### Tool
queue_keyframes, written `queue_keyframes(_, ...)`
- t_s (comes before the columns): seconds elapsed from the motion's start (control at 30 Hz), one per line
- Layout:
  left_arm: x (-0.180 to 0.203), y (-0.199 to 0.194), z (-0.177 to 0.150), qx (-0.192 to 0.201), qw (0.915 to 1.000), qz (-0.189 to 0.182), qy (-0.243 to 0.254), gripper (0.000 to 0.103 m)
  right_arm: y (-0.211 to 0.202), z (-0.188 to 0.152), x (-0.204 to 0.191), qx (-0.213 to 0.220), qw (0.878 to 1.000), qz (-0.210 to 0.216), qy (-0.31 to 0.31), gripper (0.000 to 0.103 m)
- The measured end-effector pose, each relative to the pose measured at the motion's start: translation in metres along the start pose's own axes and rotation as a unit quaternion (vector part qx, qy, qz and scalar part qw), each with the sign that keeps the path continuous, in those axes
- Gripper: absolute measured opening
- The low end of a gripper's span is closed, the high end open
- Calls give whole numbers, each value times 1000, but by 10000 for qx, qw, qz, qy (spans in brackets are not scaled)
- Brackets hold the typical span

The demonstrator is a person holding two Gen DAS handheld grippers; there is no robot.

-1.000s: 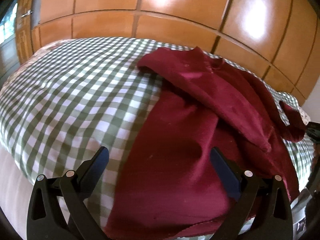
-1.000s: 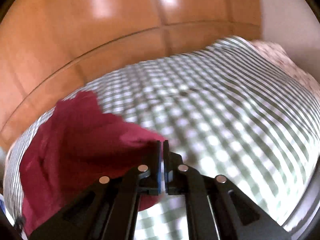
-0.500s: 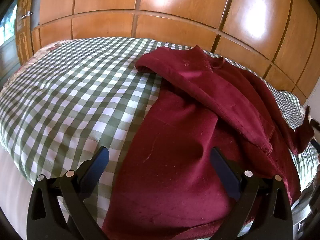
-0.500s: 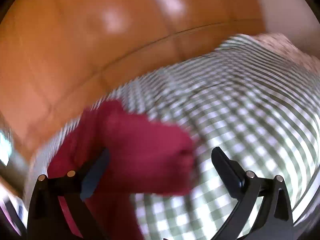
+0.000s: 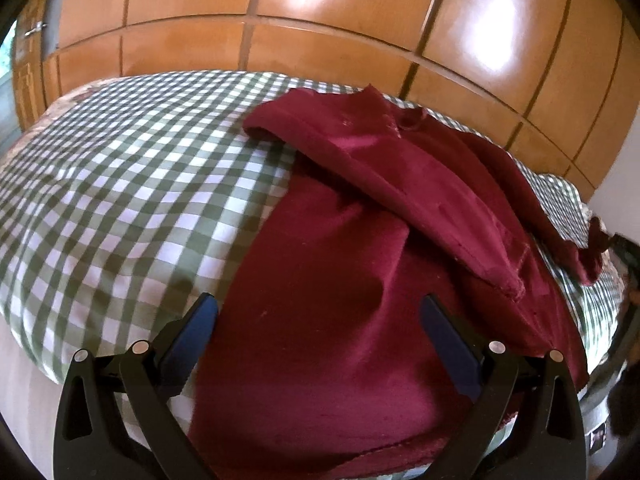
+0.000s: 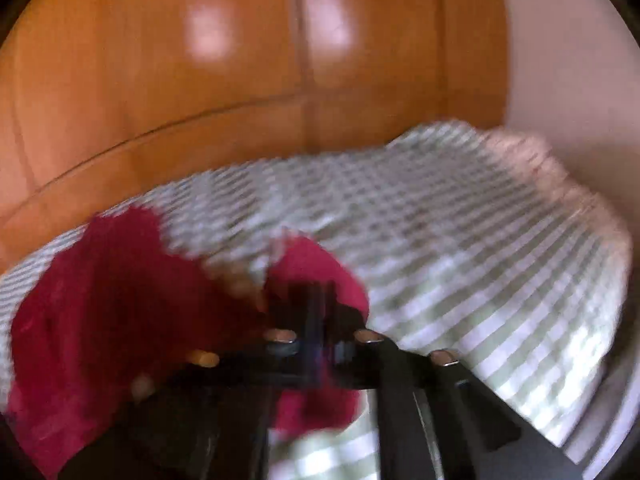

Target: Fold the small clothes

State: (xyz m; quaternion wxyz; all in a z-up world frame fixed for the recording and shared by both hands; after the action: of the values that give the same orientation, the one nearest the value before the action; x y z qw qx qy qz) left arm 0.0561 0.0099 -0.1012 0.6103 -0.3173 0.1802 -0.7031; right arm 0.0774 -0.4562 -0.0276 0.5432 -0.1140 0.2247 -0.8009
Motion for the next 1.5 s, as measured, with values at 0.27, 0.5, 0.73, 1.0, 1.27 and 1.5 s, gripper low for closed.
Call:
queue_keyframes(0.27,0,1,2,20,10000,71,0,99,16,41,67,437,9947,-708,606,0)
queue_keyframes(0.5,8,7,9,-11,9999,-28,162,99,11,32,79,163,9885,-285,1475,93)
queue_keyframes(0.73,54,8,36,237,9942,-760,722,99,21,-6,-29,-265,9978,395,452,100)
queue_keyframes(1.0,133,19,49,369,9699,-869,2243,99,46,-42,-121,-983,9924,730,141,101)
queue_keyframes(1.27,154,72,11,-192,9495,-840,3015,57,63,-66,-137,-1301,9908,268,-258,101)
queue_keyframes(1.5,128,50,37,-54,9642,-1260,2333,13,62,-69,-136,-1268,9913,189,-293,101)
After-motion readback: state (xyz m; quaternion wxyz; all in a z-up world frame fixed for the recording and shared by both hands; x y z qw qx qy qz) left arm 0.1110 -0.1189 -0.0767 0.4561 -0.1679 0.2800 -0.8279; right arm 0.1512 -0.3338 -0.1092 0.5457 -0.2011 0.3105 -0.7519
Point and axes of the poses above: each gripper's, at about its wrist camera, not at the fingertips, and y roughly the way its jaws point, x to its right, z to its top, the point moved 3 cm from there along y, roughly the way its jaws point, and after that the axes turned 5 degrees about x, right-handed, at the moved point
